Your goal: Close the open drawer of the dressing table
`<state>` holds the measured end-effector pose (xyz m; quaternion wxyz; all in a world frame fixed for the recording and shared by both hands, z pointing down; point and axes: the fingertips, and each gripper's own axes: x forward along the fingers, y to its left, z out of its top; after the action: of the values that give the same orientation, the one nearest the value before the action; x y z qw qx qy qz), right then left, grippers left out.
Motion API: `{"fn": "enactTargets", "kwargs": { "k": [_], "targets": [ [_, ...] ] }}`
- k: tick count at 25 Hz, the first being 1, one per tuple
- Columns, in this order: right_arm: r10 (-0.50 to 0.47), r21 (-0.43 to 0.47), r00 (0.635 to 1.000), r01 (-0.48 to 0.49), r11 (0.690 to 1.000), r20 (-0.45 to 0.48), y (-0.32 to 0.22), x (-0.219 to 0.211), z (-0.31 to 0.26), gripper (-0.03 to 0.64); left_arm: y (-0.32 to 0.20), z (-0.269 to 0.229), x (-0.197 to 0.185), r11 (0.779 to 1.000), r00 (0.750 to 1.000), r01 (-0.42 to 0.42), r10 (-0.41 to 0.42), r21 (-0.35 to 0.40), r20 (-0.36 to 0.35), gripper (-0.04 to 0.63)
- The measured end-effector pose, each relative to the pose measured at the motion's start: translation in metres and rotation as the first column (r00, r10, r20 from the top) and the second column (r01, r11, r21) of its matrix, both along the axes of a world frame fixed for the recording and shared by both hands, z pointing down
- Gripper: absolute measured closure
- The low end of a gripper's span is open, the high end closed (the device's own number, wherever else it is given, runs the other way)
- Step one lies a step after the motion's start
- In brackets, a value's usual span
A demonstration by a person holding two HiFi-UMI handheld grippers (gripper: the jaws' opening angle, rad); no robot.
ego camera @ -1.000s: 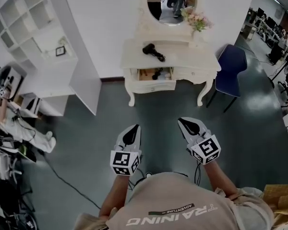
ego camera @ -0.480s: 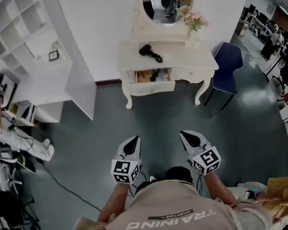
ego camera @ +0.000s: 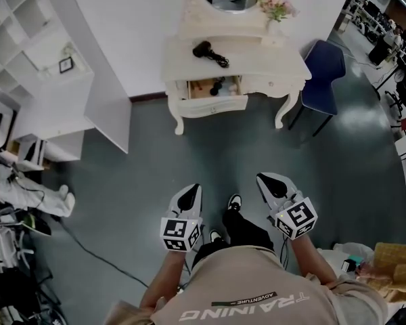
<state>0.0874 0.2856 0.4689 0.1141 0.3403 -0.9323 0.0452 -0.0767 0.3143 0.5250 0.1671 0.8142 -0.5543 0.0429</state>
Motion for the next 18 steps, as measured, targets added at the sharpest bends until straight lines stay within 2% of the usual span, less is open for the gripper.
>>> {"fn": "enactTargets", "kwargs": {
  "k": [7, 13, 18],
  "targets": [
    [-0.037, 0.032, 0.999, 0.038, 0.999, -0.017, -0.035, -0.011, 0.011, 0.614, -0.032, -0.009, -0.017, 1.000, 0.998, 0.026, -0.026, 0.005, 0.050, 0.577],
    [-0.052, 0.079, 0.999, 0.052, 0.996, 0.004, -0.099, -0.010, 0.011, 0.614, -0.093, -0.013, -0.019, 0.999, 0.994, 0.042, -0.043, 0.012, 0.098, 0.577],
    [-0.040, 0.090, 0.998, 0.036, 0.995, 0.040, -0.154, -0.005, 0.009, 0.614, -0.150, -0.050, -0.013, 0.996, 0.989, 0.018, -0.030, 0.087, 0.145, 0.577]
  ]
}}
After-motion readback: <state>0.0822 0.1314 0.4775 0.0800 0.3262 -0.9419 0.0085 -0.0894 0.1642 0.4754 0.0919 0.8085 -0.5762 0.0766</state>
